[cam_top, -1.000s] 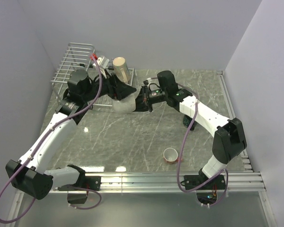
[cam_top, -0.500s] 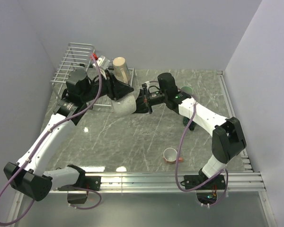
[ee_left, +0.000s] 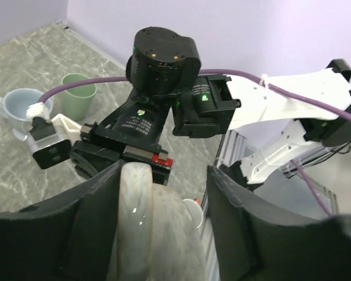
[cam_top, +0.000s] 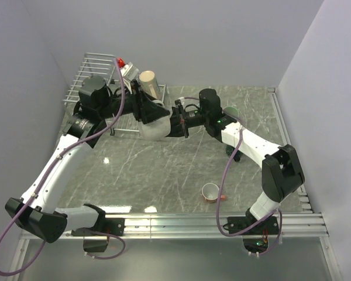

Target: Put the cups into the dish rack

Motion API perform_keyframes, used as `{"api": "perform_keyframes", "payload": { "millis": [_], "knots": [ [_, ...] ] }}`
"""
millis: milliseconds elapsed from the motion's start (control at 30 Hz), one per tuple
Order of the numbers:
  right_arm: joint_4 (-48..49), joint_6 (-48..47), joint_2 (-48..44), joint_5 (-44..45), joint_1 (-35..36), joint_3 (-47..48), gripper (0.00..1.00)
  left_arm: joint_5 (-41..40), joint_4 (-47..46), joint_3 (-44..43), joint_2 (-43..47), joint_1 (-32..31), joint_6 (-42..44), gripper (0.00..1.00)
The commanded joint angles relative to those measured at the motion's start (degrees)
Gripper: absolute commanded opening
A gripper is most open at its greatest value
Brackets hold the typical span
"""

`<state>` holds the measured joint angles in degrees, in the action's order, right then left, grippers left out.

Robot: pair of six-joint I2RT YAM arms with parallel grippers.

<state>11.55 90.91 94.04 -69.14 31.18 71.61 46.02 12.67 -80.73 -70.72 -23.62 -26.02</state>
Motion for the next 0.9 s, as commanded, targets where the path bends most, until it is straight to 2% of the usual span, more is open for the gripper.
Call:
{"api": "perform_keyframes", "payload": {
  "millis": [0, 33, 67, 167, 233, 300, 367, 467, 500, 533, 600, 633, 700, 733, 800, 867],
  "knots": [
    [12.35, 6.03, -3.25, -1.43, -2.09, 1.16, 0.00, 1.71, 10.71, -0.83, 1.37, 0.06, 2.98, 0.62],
    [13.14, 7.25, -3.34, -1.34, -2.00, 0.72, 0.00, 0.83, 11.23, -0.92, 1.55, -0.03, 3.52, 0.58],
    [14.10, 8.04, -3.34, -1.43, -2.00, 0.28, 0.00, -1.09, 11.85, -1.10, 1.98, -0.03, 4.04, 0.44],
    [18.67, 11.39, -3.42, -1.26, -1.91, -0.77, 0.00, -3.47, 13.35, -1.27, 2.69, -0.11, 5.36, 0.18],
    [18.69, 11.31, -3.25, -1.34, -1.73, -0.51, 0.00, -4.54, 13.53, -1.10, 2.69, -0.11, 5.72, 0.14],
    [18.51, 11.21, -3.25, -1.43, -1.30, -0.25, 0.00, -4.62, 13.26, -1.01, 2.60, -0.11, 5.81, 0.05],
    [18.77, 11.65, -3.16, -1.43, -1.21, -0.25, 0.00, -4.36, 12.74, -0.75, 2.60, -0.11, 5.72, 0.00],
    [20.09, 12.88, -2.99, -1.08, -1.21, -0.77, 0.00, -4.80, 11.94, -0.39, 2.78, -0.11, 5.11, 0.00],
    [20.96, 13.23, -2.90, -1.08, -1.21, -1.04, 0.03, -5.50, 12.12, -0.48, 2.69, -0.11, 4.75, 0.00],
    [20.97, 13.50, -2.64, -0.82, -1.12, -1.21, 0.21, -6.37, 13.25, -0.66, 1.82, -0.11, 4.75, 0.00],
    [20.10, 13.06, -2.28, -0.55, -1.21, -1.04, 0.50, -7.43, 15.01, -1.62, 0.50, -0.03, 4.93, 0.00],
    [19.92, 12.63, -1.67, -0.47, -1.12, -0.34, 0.75, -7.70, 15.98, -1.80, -0.55, -0.11, 5.10, 0.00],
    [18.43, 11.92, -0.97, -0.20, -1.38, 0.63, 0.89, -8.05, 16.25, -1.98, -1.52, -0.11, 4.67, 0.00],
    [17.98, 11.14, -0.18, -0.11, -1.30, 1.68, 0.92, -7.88, 16.34, -2.06, -2.22, -0.11, 4.49, 0.00],
    [15.10, 9.90, 0.27, 0.32, -1.47, 2.47, 0.94, -9.28, 16.95, -2.85, -3.02, -0.03, 4.31, 0.00],
    [9.66, 4.21, -0.08, 1.02, -2.26, 3.44, 0.95, -11.90, 19.31, -3.90, -4.95, 0.06, 4.40, 0.00]
  ]
}}
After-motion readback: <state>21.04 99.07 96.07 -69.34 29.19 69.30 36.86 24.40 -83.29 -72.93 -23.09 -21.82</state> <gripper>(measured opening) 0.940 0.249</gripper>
